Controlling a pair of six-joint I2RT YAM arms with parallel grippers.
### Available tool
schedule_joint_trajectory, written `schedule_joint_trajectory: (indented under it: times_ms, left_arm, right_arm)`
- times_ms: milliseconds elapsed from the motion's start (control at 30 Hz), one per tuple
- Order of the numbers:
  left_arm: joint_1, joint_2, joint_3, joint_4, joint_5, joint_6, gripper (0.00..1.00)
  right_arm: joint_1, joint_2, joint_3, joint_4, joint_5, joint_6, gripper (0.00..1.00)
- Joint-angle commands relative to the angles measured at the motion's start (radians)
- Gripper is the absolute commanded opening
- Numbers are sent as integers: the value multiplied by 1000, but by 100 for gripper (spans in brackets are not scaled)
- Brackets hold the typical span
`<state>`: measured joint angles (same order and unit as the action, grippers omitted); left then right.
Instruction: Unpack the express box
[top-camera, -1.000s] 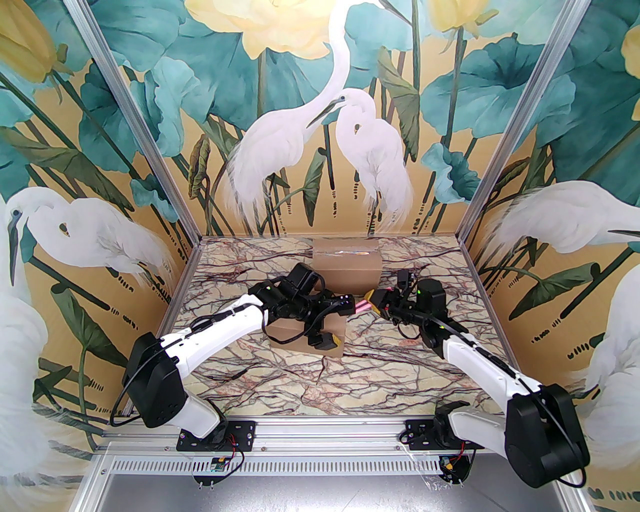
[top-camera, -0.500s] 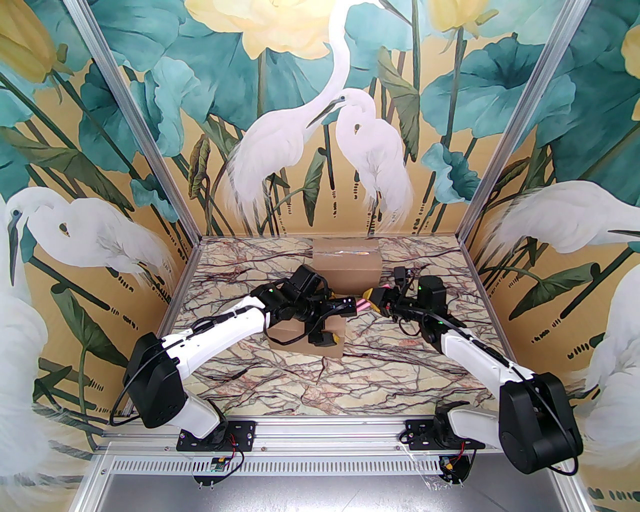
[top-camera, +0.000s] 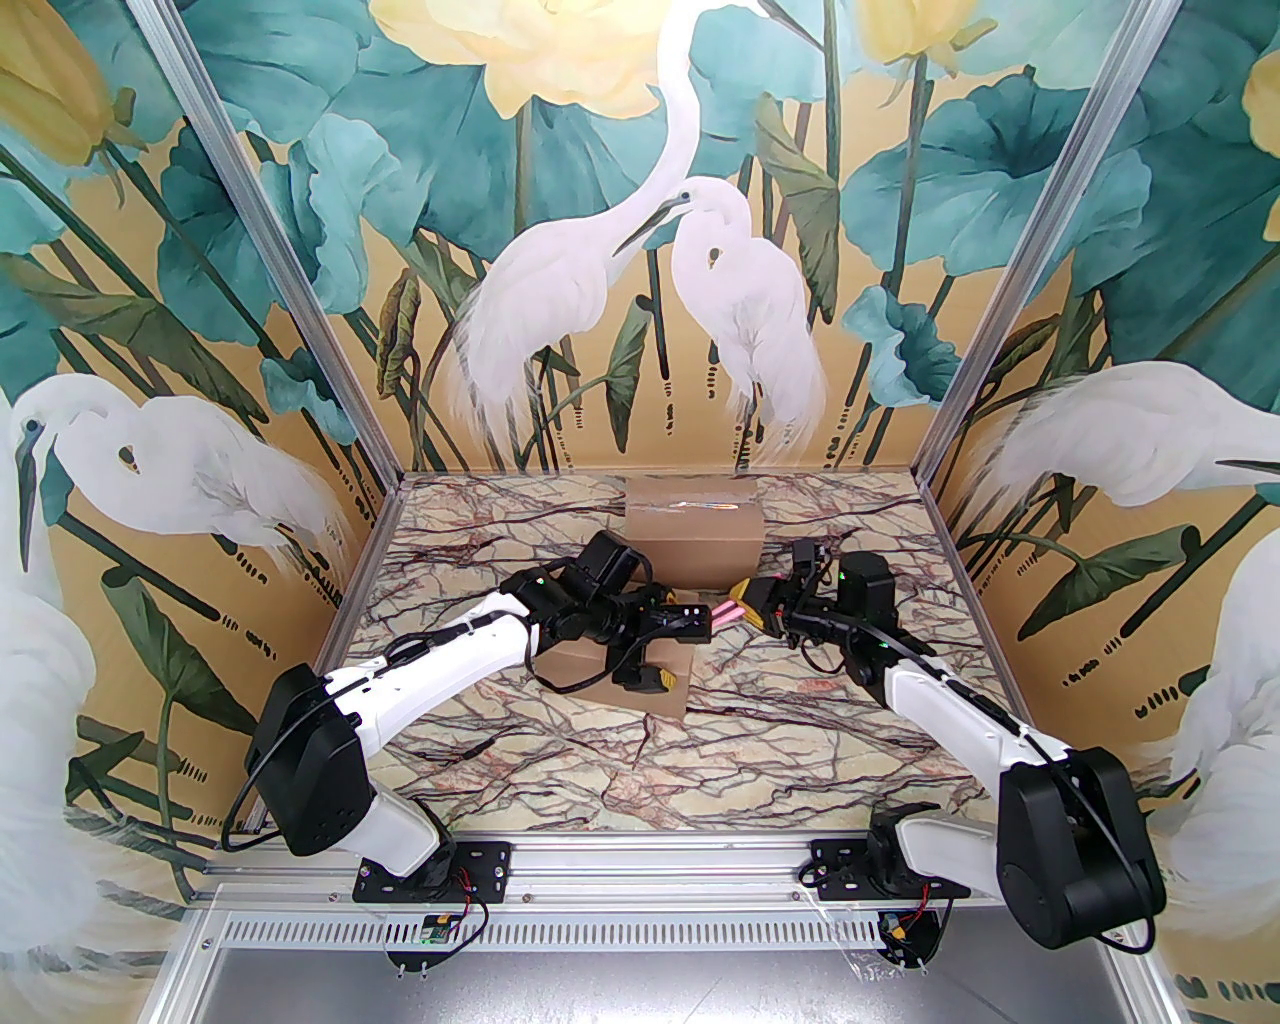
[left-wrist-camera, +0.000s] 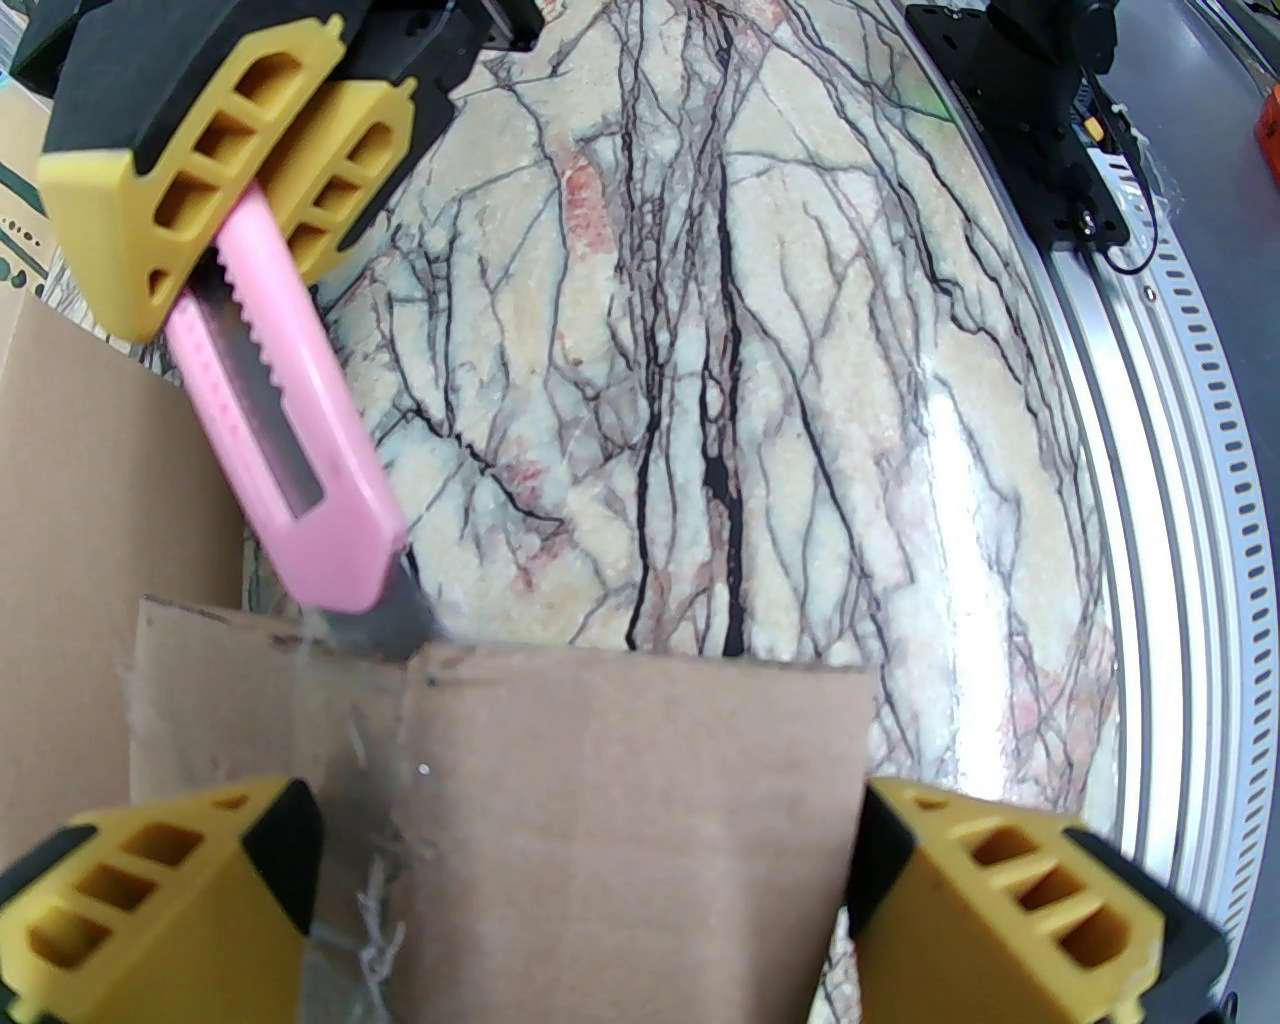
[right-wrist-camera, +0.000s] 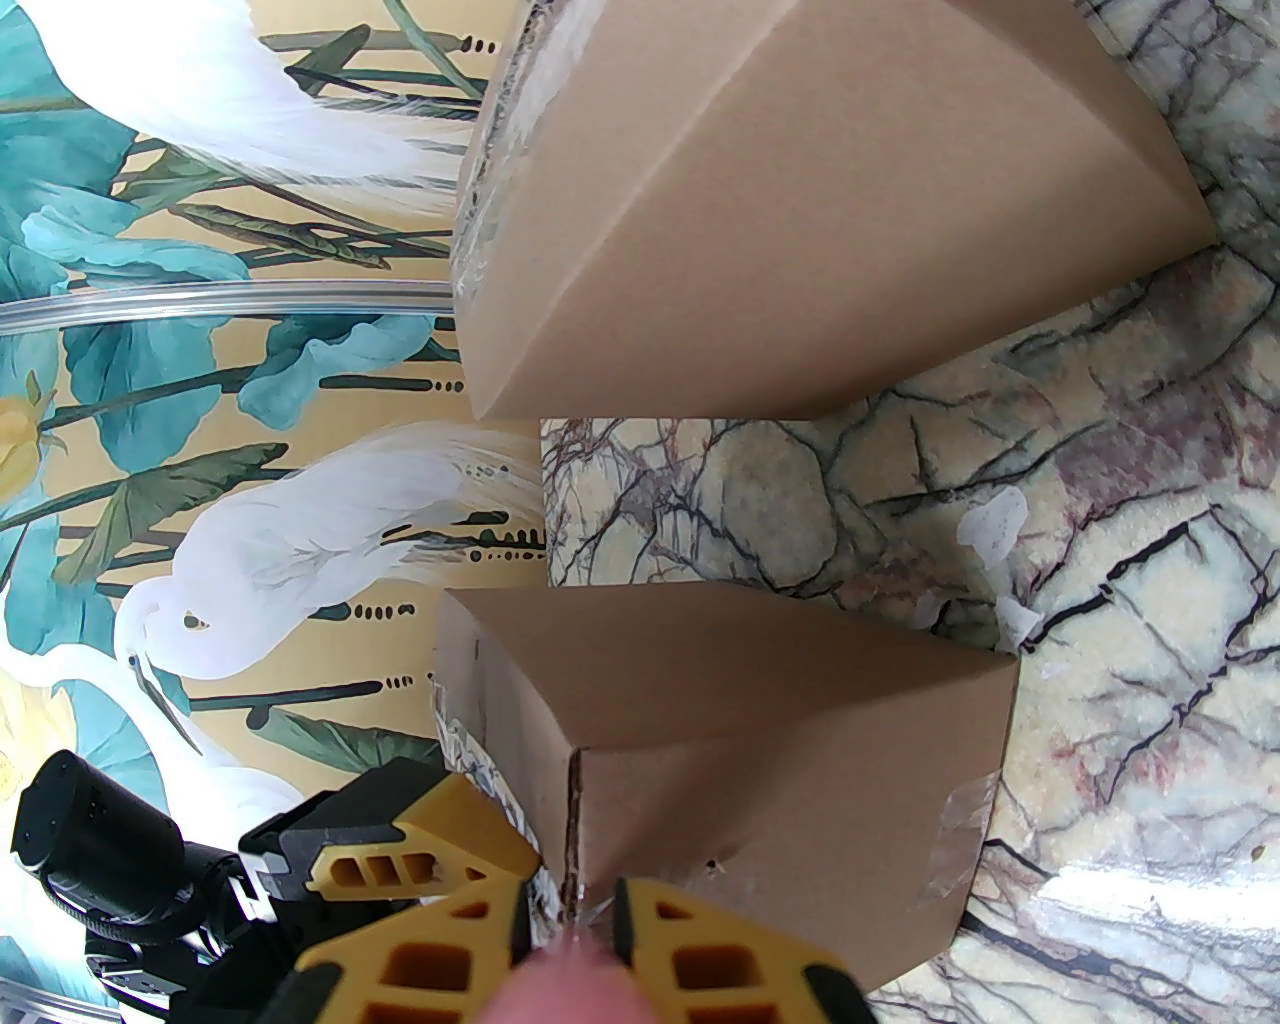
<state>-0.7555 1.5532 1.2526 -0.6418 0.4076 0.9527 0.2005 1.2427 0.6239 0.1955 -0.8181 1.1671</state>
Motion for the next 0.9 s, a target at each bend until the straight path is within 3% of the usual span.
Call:
schedule_joint_trajectory:
  times_ms: [0,600,867]
  left_arm:
    - [16,3,-2,-67,14,5,86]
    - [70,-52,-108,28,89,33,81]
    - [70,-59,-108,69,78,-6,85]
  right_arm:
    - [-8,-63,29,-28,-6,18,0]
    - [-53,-165,66,-320,53,-111,0]
    - [19,-172,2,-148,136,-1,0]
